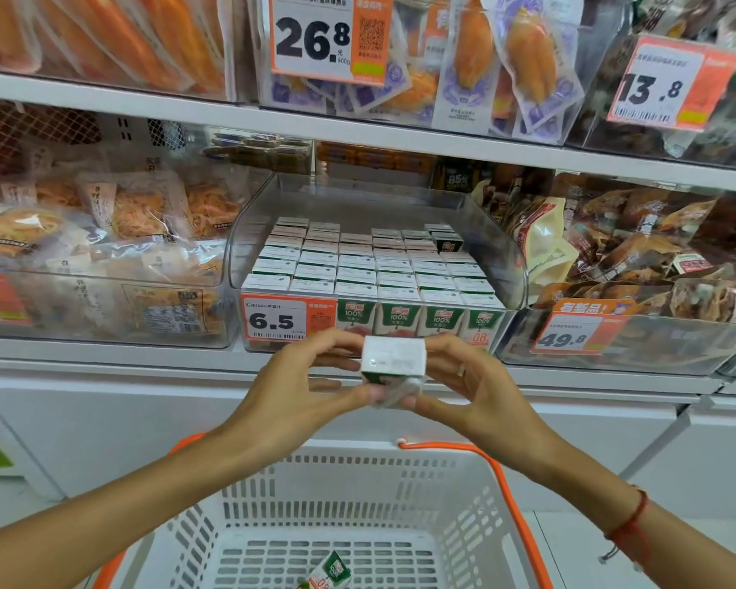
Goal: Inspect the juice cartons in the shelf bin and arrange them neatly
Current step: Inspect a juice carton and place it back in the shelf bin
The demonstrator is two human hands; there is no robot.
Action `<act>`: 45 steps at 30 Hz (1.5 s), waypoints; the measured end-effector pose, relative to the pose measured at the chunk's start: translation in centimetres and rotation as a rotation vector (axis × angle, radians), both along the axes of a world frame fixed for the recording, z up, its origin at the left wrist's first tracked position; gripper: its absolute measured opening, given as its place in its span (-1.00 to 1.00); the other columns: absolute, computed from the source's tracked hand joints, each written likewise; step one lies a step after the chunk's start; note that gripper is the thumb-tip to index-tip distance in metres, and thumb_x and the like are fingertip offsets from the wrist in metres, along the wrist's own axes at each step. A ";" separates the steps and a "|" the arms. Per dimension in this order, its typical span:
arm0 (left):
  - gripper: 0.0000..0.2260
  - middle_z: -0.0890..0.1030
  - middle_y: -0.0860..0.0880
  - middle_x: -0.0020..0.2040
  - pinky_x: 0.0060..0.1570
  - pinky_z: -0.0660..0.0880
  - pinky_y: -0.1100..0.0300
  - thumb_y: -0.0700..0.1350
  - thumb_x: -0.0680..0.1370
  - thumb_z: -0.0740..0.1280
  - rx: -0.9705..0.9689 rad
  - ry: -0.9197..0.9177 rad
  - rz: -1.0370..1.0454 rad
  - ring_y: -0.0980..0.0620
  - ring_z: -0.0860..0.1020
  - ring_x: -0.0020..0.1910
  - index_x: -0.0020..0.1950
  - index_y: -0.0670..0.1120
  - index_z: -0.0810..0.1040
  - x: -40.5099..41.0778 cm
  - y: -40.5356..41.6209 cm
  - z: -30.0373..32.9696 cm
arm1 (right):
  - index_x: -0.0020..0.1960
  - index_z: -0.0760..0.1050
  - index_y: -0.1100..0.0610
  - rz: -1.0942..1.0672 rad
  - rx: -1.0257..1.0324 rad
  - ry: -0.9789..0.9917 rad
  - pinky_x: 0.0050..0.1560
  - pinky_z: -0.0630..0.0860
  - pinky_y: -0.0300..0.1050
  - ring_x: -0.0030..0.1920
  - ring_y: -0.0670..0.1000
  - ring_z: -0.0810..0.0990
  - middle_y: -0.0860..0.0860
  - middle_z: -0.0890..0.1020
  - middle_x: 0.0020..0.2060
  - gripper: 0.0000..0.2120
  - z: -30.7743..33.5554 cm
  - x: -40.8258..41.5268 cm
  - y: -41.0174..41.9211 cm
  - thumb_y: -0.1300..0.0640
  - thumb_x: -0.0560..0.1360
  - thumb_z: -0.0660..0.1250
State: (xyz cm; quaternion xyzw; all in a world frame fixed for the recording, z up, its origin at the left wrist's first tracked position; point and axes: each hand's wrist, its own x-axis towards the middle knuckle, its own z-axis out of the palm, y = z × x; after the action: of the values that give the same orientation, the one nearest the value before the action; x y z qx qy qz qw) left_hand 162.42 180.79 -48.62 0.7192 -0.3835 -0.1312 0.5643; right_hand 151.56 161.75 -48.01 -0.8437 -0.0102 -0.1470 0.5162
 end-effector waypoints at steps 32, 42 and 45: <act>-0.53 0.73 -0.10 -0.20 -0.30 0.59 0.30 0.17 0.35 0.47 0.170 0.621 0.042 0.02 0.71 -0.20 0.14 -0.05 0.53 0.3 -0.4 -0.2 | 0.15 0.62 -0.03 -0.094 0.444 0.634 -0.08 0.66 -0.13 -0.12 0.01 0.71 0.08 0.73 -0.04 -0.68 1.1 0.6 0.6 -0.13 0.45 0.39; -0.67 0.73 0.01 -0.11 -0.19 0.61 0.32 0.04 0.44 0.43 -0.124 0.310 0.160 0.09 0.70 -0.14 0.18 0.06 0.50 -1.4 -1.1 0.4 | 0.23 0.53 -0.28 -0.171 0.105 0.053 -0.10 0.55 -0.28 0.00 -0.14 0.62 -0.14 0.65 -0.05 -0.45 1.5 0.2 1.0 0.05 0.31 0.58; -0.71 0.74 -0.07 -0.12 -0.24 0.62 0.30 0.10 0.55 0.30 -0.059 0.604 0.128 0.02 0.72 -0.13 0.18 -0.03 0.54 -1.4 -1.1 0.7 | 0.21 0.54 -0.14 -0.289 -0.172 -0.111 -0.08 0.53 -0.30 0.00 -0.21 0.58 -0.22 0.63 -0.02 -0.48 0.9 0.1 1.2 0.16 0.33 0.59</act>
State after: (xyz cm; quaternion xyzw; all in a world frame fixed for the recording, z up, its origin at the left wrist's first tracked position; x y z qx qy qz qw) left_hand 160.99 179.68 -47.87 0.6538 -0.1558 -0.2920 0.6804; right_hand 151.70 162.91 -47.16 -0.8679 0.0703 -0.2647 0.4143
